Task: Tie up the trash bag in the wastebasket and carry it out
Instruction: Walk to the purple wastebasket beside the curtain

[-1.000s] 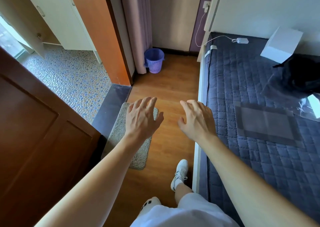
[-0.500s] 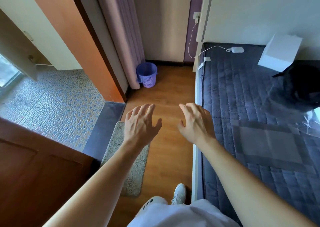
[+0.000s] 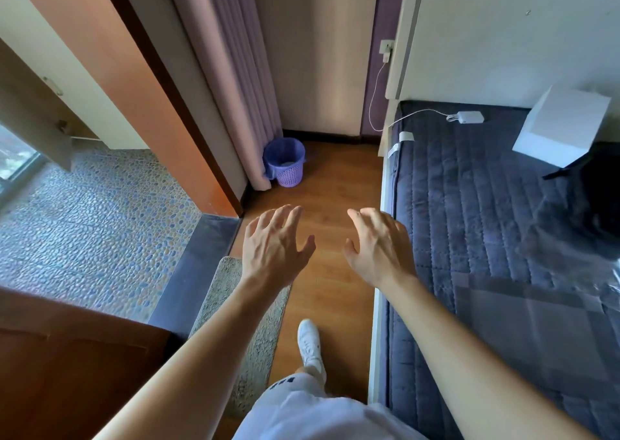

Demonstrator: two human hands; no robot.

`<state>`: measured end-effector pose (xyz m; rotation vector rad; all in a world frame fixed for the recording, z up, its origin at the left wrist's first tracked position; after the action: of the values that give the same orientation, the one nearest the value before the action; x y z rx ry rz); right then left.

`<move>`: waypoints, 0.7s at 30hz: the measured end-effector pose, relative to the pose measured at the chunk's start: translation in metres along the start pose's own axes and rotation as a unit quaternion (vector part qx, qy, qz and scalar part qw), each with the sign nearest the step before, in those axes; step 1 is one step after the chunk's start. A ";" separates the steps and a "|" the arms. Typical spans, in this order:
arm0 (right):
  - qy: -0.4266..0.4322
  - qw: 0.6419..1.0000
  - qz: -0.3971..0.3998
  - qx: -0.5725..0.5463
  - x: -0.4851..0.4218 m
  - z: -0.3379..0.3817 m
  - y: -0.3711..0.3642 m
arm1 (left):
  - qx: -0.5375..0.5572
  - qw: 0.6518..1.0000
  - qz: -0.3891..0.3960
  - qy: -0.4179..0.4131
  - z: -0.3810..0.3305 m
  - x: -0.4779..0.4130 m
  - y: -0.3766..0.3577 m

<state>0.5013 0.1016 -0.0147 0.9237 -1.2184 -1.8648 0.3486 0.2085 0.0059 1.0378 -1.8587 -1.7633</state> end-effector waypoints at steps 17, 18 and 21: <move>-0.005 1.000 -0.013 -0.009 -0.258 -0.016 -0.046 | 0.022 1.000 0.000 -0.001 0.068 -0.255 -0.053; -0.007 1.000 -0.019 -0.011 -0.272 -0.015 -0.050 | 0.021 1.000 0.000 -0.003 0.072 -0.269 -0.056; 0.002 1.000 -0.021 -0.010 -0.306 -0.012 -0.059 | 0.020 1.000 0.006 -0.001 0.084 -0.306 -0.064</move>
<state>0.6508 0.3751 -0.0190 0.9485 -1.1850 -1.9037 0.5071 0.4912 -0.0027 1.0376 -1.9042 -1.7274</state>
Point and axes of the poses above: each hand's wrist, its own x-axis away from the middle knuckle, its own y-axis out of the back of the hand, z = x × y, the point moved 5 cm from there along -x, towards the middle knuckle, and after that the axes turned 1 degree about -z, right-handed, at the moved point
